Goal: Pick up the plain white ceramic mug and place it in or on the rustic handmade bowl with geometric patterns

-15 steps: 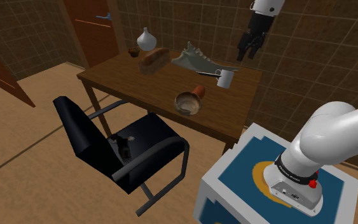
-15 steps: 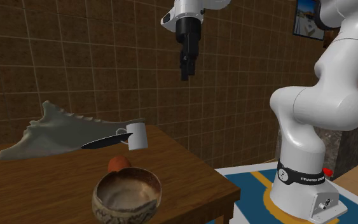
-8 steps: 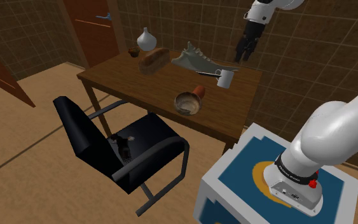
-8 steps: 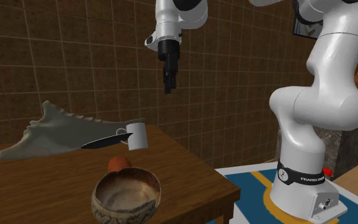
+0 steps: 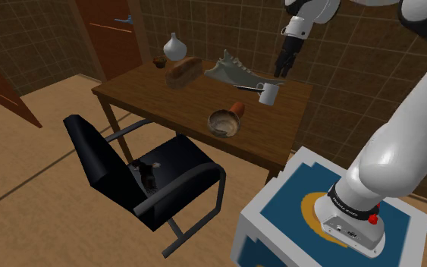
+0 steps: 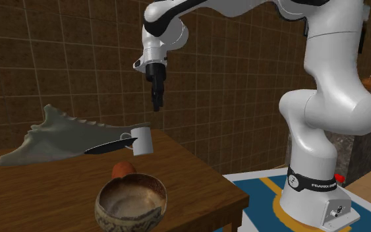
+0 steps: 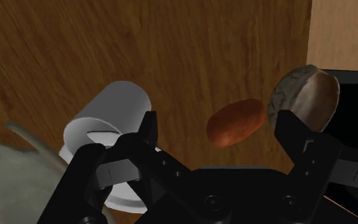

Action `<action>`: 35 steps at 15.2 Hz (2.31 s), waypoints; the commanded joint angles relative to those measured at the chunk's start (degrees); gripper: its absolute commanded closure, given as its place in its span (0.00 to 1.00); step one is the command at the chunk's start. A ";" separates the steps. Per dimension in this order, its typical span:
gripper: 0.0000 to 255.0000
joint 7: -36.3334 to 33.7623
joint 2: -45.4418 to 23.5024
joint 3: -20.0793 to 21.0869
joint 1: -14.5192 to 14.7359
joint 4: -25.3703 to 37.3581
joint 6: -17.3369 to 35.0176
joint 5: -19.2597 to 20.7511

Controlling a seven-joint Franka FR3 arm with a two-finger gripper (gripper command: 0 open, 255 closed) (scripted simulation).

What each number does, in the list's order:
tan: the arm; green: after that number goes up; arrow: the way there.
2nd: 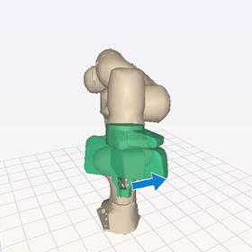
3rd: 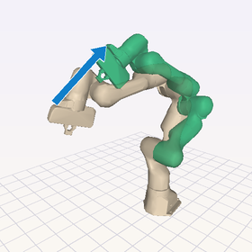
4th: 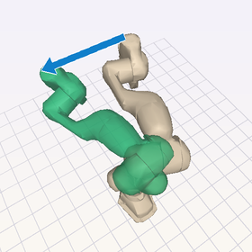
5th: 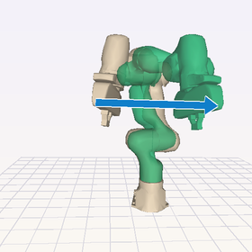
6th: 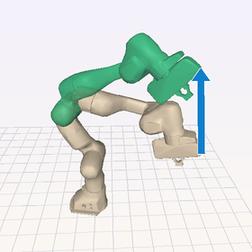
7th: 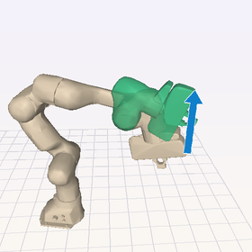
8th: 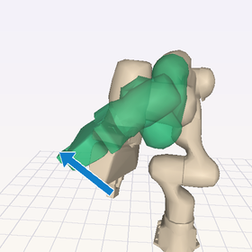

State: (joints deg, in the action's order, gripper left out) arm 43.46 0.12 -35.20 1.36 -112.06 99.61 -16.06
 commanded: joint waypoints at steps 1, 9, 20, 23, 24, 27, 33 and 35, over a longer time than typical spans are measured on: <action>0.00 5.31 -6.76 -1.26 -1.25 4.45 -1.41 -4.06; 0.00 16.34 -27.42 1.10 -9.89 21.57 -8.08 -14.72; 0.00 17.01 -27.06 1.55 -8.22 16.38 -3.27 -15.30; 0.00 17.01 -27.07 1.53 -8.20 16.38 -3.27 -15.31; 1.00 16.87 -27.27 1.60 -8.22 16.75 -3.41 -15.41; 1.00 17.40 -27.73 1.64 -8.49 16.56 -2.99 -15.60; 1.00 17.02 -27.07 1.50 -8.17 16.38 -3.28 -15.33; 1.00 16.49 -26.43 1.30 -8.12 17.04 -4.37 -14.93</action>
State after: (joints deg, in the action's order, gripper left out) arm 60.17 -26.34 -33.88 -6.71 -95.42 95.86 -31.14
